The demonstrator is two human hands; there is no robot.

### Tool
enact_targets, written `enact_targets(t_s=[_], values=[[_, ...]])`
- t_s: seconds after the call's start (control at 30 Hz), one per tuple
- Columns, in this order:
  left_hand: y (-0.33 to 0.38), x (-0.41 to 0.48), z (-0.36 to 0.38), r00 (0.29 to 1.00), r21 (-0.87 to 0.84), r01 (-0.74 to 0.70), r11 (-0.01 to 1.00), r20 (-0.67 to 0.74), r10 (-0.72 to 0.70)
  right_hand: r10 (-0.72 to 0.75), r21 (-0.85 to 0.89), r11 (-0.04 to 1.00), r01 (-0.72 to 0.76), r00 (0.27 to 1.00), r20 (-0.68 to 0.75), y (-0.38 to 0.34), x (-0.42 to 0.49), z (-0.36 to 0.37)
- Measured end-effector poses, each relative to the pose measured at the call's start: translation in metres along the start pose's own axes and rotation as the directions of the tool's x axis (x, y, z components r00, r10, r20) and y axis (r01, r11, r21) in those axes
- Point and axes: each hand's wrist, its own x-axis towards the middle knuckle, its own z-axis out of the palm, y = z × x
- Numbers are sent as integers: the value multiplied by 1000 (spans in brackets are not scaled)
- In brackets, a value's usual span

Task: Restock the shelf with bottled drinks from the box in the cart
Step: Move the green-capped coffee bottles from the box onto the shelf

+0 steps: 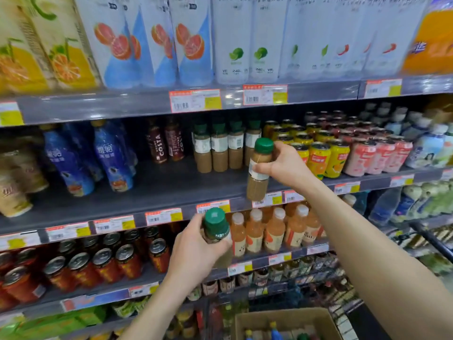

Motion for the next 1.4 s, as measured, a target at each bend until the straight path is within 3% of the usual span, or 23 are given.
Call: enact_targets(t_s=[0.43, 0.77, 1.4], values=[[55, 69, -16, 980, -7, -99, 995, -172, 96, 61, -49, 997, -68, 990, -127, 29, 105, 34], [60, 118, -6, 968, 32, -89, 996, -234, 94, 202, -77, 974, -214, 969, -143, 70, 96, 66], [57, 171, 31, 979, 17, -50, 999, -196, 53, 153, -132, 975, -180, 969, -195, 78, 70, 69]])
